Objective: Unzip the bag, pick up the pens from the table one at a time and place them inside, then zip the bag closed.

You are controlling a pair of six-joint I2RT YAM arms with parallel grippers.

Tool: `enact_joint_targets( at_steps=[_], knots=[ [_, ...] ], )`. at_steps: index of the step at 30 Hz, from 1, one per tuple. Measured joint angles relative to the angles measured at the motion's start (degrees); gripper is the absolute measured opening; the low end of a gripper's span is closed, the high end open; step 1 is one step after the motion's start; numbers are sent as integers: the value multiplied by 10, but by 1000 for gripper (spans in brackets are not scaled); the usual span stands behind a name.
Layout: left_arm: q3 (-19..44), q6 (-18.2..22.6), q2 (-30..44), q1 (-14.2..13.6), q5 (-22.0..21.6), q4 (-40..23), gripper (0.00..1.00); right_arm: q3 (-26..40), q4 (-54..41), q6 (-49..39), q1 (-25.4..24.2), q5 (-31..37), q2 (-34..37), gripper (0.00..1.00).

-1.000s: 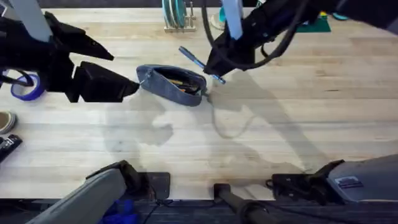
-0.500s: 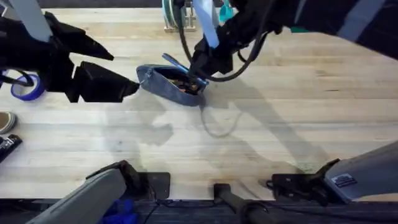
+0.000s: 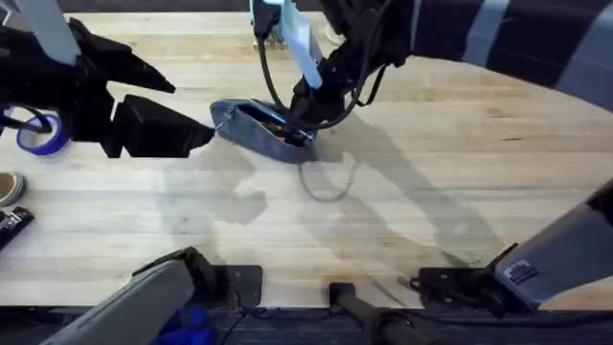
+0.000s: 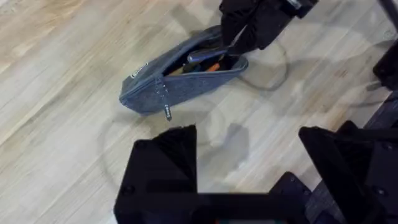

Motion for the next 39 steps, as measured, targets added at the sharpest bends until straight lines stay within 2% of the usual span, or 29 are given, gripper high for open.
enact_joint_targets(
  at_steps=[19, 39],
  knots=[
    [0, 0, 0, 0, 0, 0, 995, 0, 46, 9, 1, 0, 40, 32],
    [0, 0, 0, 0, 0, 0, 995, 0, 51, 10, 20, 0, 41, 32]
  ],
)
